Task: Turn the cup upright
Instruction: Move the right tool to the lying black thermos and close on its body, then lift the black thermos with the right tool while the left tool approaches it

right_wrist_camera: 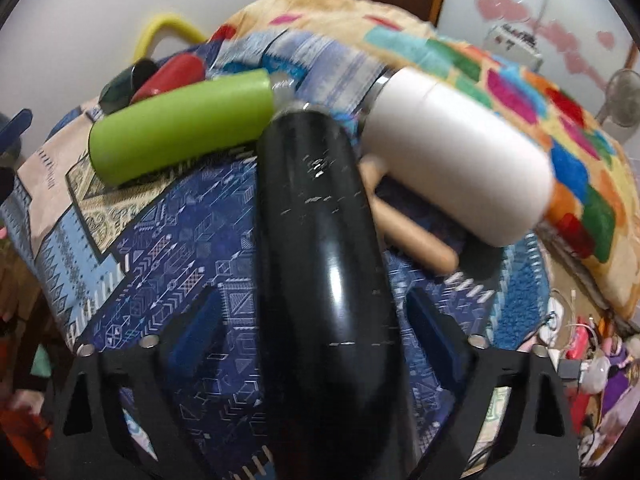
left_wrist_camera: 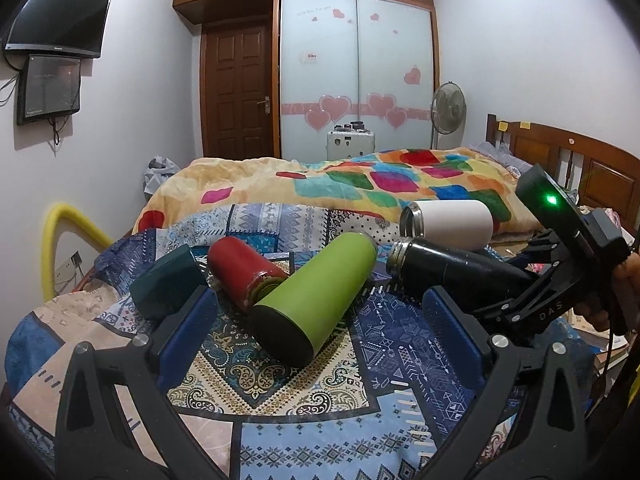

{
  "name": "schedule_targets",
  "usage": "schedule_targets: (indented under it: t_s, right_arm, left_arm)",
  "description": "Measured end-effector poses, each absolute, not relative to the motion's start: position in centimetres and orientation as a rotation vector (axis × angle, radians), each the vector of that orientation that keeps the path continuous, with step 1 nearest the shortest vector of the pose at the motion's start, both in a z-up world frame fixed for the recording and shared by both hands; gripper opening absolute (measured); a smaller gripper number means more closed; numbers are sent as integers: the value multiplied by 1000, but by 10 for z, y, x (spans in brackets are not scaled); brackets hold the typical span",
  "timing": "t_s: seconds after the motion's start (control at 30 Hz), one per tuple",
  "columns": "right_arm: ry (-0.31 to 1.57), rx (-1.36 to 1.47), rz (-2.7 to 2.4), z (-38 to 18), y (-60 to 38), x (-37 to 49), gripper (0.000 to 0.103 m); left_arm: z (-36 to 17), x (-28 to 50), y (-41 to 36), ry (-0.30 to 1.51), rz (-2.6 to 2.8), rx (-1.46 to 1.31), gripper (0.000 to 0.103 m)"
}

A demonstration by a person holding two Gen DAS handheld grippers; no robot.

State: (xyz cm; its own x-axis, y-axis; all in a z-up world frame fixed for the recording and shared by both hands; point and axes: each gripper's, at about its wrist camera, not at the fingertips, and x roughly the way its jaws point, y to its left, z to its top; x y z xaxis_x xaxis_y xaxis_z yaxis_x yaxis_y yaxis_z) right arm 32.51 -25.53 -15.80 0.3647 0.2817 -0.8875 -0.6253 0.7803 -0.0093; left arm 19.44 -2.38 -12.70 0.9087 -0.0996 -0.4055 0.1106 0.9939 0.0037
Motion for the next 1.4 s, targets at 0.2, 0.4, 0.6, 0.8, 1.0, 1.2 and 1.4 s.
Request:
schedule_targets:
  t_s: [0.2, 0.4, 0.6, 0.8, 1.0, 1.2, 1.4]
  right_arm:
    - [1049, -438, 552, -161, -252, 328, 69]
    - [1077, -371, 555, -159, -256, 329, 63]
    - [1057, -319, 534, -149, -258, 321, 63]
    - [1005, -324, 530, -125, -254, 309, 63]
    - [958, -358, 558, -112, -241, 286, 63]
    - [959, -386, 638, -119, -217, 259, 63]
    - [1010, -397, 704, -144, -200, 248, 63]
  left_arm:
    - [-131, 192, -29, 407, -102, 58, 103]
    - [-133, 190, -28, 396, -86, 69, 103]
    - [-129, 190, -18, 393, -69, 40, 103]
    - [-122, 184, -9, 383, -56, 23, 103]
    - [-113, 173, 1, 367, -41, 15, 103]
    - [-108, 164, 12, 371, -21, 11, 103]
    - [-110, 162, 17, 390, -12, 4, 103]
